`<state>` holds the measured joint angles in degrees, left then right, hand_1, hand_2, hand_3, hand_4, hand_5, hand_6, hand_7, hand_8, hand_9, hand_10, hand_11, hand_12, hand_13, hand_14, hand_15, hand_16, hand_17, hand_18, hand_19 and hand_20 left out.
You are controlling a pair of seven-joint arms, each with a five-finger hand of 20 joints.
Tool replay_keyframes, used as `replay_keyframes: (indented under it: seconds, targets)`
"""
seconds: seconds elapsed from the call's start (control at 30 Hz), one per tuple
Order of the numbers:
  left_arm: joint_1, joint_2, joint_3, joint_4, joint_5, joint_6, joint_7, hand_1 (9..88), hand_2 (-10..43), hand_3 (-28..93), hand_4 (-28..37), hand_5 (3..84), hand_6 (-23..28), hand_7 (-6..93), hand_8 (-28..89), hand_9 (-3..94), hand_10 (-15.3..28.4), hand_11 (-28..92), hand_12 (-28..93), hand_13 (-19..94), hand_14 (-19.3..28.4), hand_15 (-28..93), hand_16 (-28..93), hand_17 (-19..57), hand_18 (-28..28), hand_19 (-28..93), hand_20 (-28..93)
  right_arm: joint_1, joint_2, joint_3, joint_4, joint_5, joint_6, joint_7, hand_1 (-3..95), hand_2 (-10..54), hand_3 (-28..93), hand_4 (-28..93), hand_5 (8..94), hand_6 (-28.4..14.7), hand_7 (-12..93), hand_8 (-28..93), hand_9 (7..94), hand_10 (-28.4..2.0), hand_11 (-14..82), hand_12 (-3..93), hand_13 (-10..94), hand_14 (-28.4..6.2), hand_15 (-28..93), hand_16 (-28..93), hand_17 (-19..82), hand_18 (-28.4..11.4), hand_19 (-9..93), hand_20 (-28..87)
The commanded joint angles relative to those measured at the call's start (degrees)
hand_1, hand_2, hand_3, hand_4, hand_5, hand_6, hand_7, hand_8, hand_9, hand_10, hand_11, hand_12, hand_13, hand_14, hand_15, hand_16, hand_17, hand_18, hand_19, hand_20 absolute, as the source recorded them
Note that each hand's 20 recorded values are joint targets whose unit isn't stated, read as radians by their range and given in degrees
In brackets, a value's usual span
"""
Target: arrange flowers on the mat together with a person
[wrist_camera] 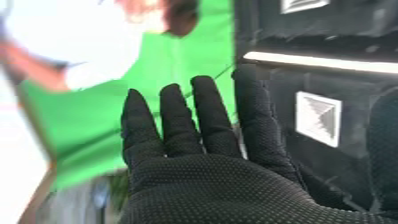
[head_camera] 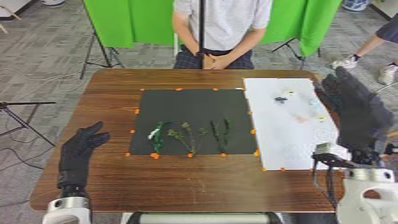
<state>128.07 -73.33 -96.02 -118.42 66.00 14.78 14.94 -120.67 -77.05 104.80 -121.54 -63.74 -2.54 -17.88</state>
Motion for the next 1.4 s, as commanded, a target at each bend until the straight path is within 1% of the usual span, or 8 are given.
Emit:
replay_keyframes:
  seconds: [0.03, 0.47, 0.63, 0.8, 0.97, 1.17, 1.23, 1.4]
  targets:
    - [0.91, -0.53, -0.18, -0.39, 0.57, -0.96, -0.61, 17.2, 11.2, 64, -28.3, 50.2, 3.9, 13.9, -7, 53.7, 15.9, 22, 13, 42, 18.9, 23, -2, 10.3, 12.8, 13, 18, -10.26, -5.95, 1.12, -0.61, 1.76, 2.09, -0.95, 3.9, 1.6, 77, -18, 41.3, -0.2, 8, -8, 37.7, -14.3, 3.4, 10.6, 28, -13.7, 7, 12, 17, -15.0, 2, 24]
    - [-0.09, -0.48, 0.21, -0.08, 1.05, -1.55, -0.2, 17.8, 10.9, 64, -28.3, 50.3, 4.0, 13.9, -7, 53.8, 15.9, 21, 13, 42, 18.8, 23, -2, 10.4, 12.8, 13, 19, -6.11, -4.26, -2.06, 1.22, 1.67, 5.56, -1.07, 4.2, 1.2, 78, -18, 42.0, -0.3, 9, -9, 38.7, -14.3, 3.7, 10.8, 29, -13.4, 8, 12, 18, -14.7, 1, 25]
    - [0.58, -0.62, -0.03, -0.35, 1.03, -1.25, -0.26, 17.8, 10.7, 64, -28.3, 50.4, 4.0, 13.9, -7, 53.8, 15.9, 21, 13, 42, 18.9, 23, -2, 10.4, 12.8, 13, 19, -5.23, -3.83, -2.61, 1.52, 1.4, 5.97, -1.07, 4.6, 1.1, 78, -18, 42.4, -0.4, 9, -9, 39.0, -14.4, 3.9, 10.9, 30, -13.3, 9, 12, 18, -14.7, 1, 25]
    - [0.05, -0.62, 0.12, -0.09, 1.17, -1.34, -0.4, 18.0, 10.8, 64, -28.3, 50.5, 3.9, 14.0, -7, 53.7, 15.9, 22, 13, 42, 18.9, 23, -2, 10.3, 12.8, 13, 19, -5.34, -3.8, -2.9, 1.03, 1.34, 6.79, -1.77, 4.8, 0.9, 78, -18, 42.7, -0.3, 10, -9, 39.2, -14.4, 3.9, 11.0, 30, -13.4, 9, 12, 18, -14.6, 1, 26]
    - [0.44, -0.72, 0.07, -0.21, 1.1, -1.26, -0.53, 18.1, 10.6, 64, -28.3, 50.4, 4.0, 13.9, -7, 53.8, 15.9, 22, 13, 42, 18.9, 23, -2, 10.3, 12.8, 13, 19, -5.83, -3.92, -3.39, 0.54, 0.87, 6.35, -2.36, 5.0, -1.3, 79, -18, 43.1, -0.3, 10, -9, 39.6, -14.3, 4.0, 11.1, 31, -13.4, 9, 12, 18, -14.6, 1, 26]
    - [0.63, -0.78, 0.12, -0.24, 1.12, -1.27, -0.82, 18.2, 10.6, 64, -28.3, 50.4, 4.0, 13.8, -6, 53.7, 15.8, 22, 13, 42, 18.9, 23, -2, 10.2, 12.9, 13, 19, -6.86, -4.14, -4.28, -0.28, 0.15, 7.02, -3.39, 5.7, -8.8, 76, -21, 43.1, -0.2, 10, -9, 39.6, -14.1, 4.0, 11.2, 31, -13.3, 9, 12, 18, -14.6, 1, 26]
    - [0.6, -0.8, 0.04, -0.26, 1.16, -1.23, -0.86, 18.2, 10.5, 64, -28.3, 50.4, 4.0, 13.8, -6, 53.7, 15.8, 22, 13, 41, 18.9, 23, -2, 10.2, 12.8, 13, 19, -5.5, -4.37, -2.58, 1.05, 0.5, 5.32, -2.57, 5.1, -9.4, 74, -22, 43.0, -0.1, 11, -9, 39.6, -14.1, 4.0, 11.2, 31, -13.2, 9, 12, 18, -14.6, 1, 26]
    - [0.89, -0.86, -0.09, -0.37, 1.01, -1.03, -0.84, 18.3, 10.5, 64, -28.3, 50.4, 4.0, 13.9, -6, 53.7, 15.9, 22, 13, 41, 19.0, 23, -2, 10.2, 12.9, 13, 19, -5.86, -4.38, -2.99, 0.71, 0.54, 6.68, -2.83, 4.1, -9.5, 68, -28, 42.7, -0.2, 11, -9, 39.5, -14.0, 4.0, 11.3, 31, -13.1, 10, 12, 18, -14.7, 1, 26]
